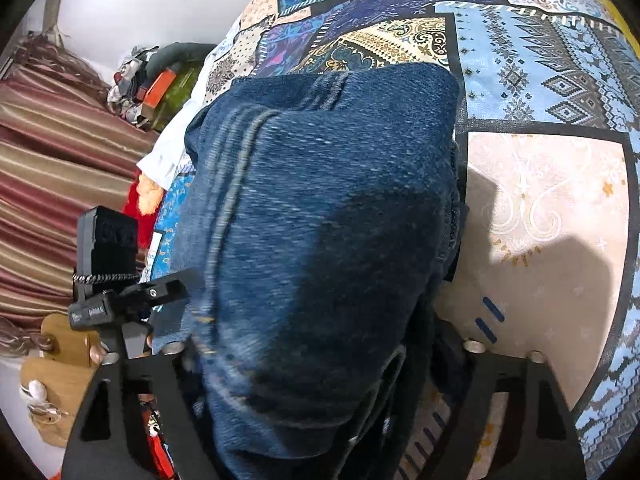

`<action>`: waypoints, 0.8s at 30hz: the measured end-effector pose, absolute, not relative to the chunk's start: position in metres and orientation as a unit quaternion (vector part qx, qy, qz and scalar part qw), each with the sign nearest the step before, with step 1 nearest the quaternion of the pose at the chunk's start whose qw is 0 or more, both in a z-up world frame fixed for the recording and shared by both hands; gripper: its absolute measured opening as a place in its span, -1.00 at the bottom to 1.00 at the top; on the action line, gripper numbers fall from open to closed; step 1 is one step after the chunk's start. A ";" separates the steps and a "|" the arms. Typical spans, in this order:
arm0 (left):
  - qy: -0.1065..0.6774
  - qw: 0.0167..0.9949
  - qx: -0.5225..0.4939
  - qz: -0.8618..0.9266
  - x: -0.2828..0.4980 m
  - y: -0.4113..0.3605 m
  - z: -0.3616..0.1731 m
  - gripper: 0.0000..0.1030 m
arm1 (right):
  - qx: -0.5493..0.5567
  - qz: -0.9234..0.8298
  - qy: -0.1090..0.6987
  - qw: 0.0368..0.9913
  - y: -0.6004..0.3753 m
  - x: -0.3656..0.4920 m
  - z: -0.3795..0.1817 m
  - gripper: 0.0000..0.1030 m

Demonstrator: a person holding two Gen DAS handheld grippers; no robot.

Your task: Fold large clothes

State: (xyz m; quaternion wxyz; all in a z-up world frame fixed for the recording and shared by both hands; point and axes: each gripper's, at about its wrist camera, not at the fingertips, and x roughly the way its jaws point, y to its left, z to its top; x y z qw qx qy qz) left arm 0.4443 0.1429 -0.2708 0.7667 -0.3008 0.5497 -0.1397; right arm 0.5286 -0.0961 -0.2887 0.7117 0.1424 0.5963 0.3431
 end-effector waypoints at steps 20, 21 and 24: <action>0.471 0.849 -0.213 -0.108 0.366 0.181 -0.135 0.32 | 0.106 0.390 0.521 0.752 -0.036 0.459 -0.164 -0.25; 0.468 0.851 -0.214 -0.103 0.359 0.188 -0.132 0.32 | 0.103 0.395 0.518 0.752 -0.029 0.454 -0.159 -0.25; 0.468 0.851 -0.222 -0.088 0.335 0.213 -0.135 0.32 | 0.094 0.406 0.515 0.749 -0.006 0.442 -0.154 -0.25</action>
